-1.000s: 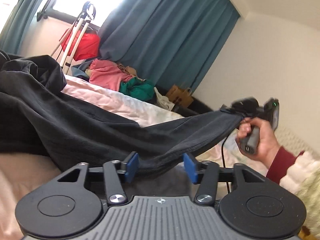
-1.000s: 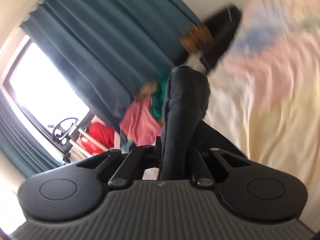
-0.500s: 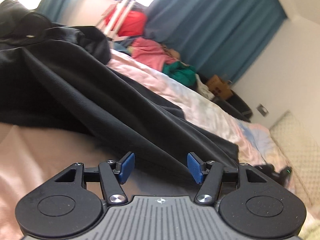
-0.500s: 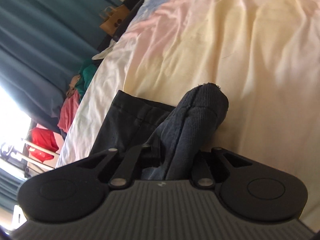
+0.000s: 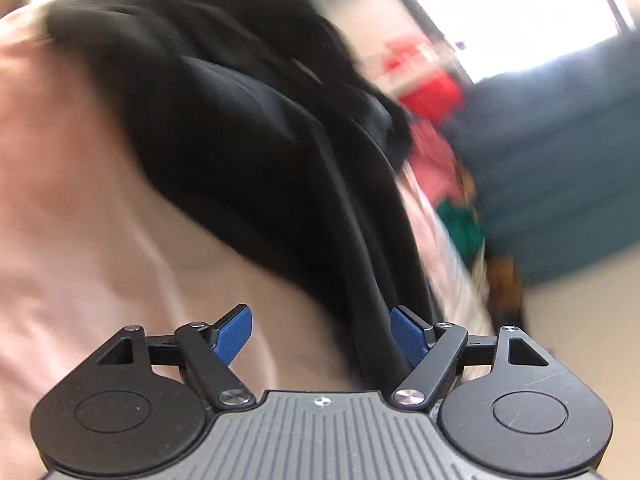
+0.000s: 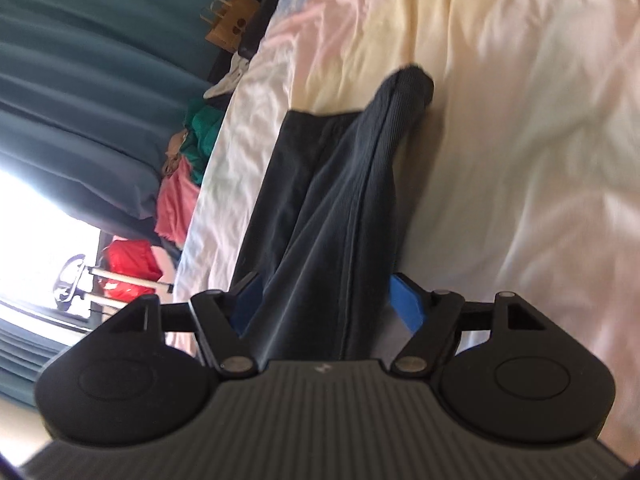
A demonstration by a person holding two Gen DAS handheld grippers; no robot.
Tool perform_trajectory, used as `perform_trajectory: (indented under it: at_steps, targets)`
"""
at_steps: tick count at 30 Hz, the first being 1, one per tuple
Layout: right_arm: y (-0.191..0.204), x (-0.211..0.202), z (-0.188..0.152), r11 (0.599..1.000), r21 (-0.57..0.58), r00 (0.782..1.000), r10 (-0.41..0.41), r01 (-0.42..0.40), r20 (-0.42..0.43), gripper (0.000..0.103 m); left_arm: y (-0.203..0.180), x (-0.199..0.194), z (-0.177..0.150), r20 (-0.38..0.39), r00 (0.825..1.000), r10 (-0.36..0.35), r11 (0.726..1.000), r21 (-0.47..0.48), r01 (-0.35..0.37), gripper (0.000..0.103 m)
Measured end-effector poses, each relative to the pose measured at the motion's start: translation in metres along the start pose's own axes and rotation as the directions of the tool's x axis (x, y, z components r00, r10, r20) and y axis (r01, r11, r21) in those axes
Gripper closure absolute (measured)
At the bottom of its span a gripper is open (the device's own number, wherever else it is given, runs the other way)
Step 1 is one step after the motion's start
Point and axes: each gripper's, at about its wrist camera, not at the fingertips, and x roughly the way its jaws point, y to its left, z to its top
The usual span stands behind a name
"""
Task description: Fold clothes
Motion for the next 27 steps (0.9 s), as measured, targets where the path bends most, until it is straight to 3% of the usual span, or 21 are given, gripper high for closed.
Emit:
perform_trajectory:
  at_steps: [2, 4, 7, 12, 15, 17, 18, 19, 20, 22, 25, 27]
  targets:
    - [-0.001, 0.001, 0.0, 1.0, -0.015, 1.0, 0.0, 0.0, 0.003, 0.03, 0.024, -0.014, 0.025, 0.056, 0.998, 0.015, 0.989, -0.147, -0.006, 0.021]
    - [-0.004, 0.003, 0.003, 1.0, -0.019, 1.0, -0.001, 0.001, 0.014, 0.03, 0.045, -0.026, 0.049, 0.107, 0.993, 0.04, 0.962, -0.274, -0.009, 0.02]
    - [-0.015, 0.011, 0.009, 1.0, 0.029, 1.0, 0.007, -0.007, 0.013, 0.03, 0.067, -0.032, 0.076, 0.198, 0.979, 0.055, 0.93, -0.368, 0.022, 0.021]
    - [-0.025, 0.026, 0.02, 0.998, 0.05, 0.999, 0.019, -0.022, 0.046, 0.03, 0.089, -0.003, 0.099, 0.191, 0.981, -0.04, 0.89, -0.439, 0.122, 0.026]
    - [-0.024, 0.037, 0.028, 0.999, 0.018, 0.997, 0.033, -0.034, 0.07, 0.031, 0.102, 0.014, 0.112, 0.191, 0.977, -0.097, 0.86, -0.478, 0.179, 0.036]
    - [-0.024, 0.047, 0.035, 0.999, -0.011, 0.995, 0.038, -0.037, 0.09, 0.031, 0.107, 0.014, 0.117, 0.214, 0.971, -0.103, 0.865, -0.462, 0.193, 0.043]
    - [-0.024, 0.052, 0.038, 0.999, -0.035, 0.995, 0.035, -0.032, 0.096, 0.037, 0.103, 0.016, 0.117, 0.218, 0.972, -0.09, 0.879, -0.441, 0.18, 0.052]
    - [-0.023, 0.056, 0.04, 0.998, -0.06, 0.995, 0.026, -0.02, 0.101, 0.042, 0.099, 0.018, 0.118, 0.224, 0.972, -0.076, 0.893, -0.418, 0.166, 0.071]
    - [-0.022, 0.061, 0.043, 0.996, -0.085, 0.994, 0.015, -0.006, 0.106, 0.044, 0.094, 0.016, 0.116, 0.244, 0.968, -0.052, 0.911, -0.385, 0.146, 0.083]
    - [-0.026, 0.069, 0.047, 0.994, -0.11, 0.993, -0.002, 0.016, 0.121, 0.068, 0.086, 0.01, 0.11, 0.286, 0.958, -0.031, 0.939, -0.321, 0.126, 0.087]
    - [-0.031, 0.077, 0.055, 0.994, -0.112, 0.992, 0.001, 0.013, 0.123, 0.088, 0.08, -0.003, 0.108, 0.296, 0.955, -0.007, 0.935, -0.337, 0.112, 0.094]
    - [-0.029, 0.074, 0.06, 0.993, -0.118, 0.99, 0.019, -0.002, 0.138, 0.096, 0.071, -0.019, 0.115, 0.316, 0.949, -0.01, 0.938, -0.325, 0.118, 0.095]
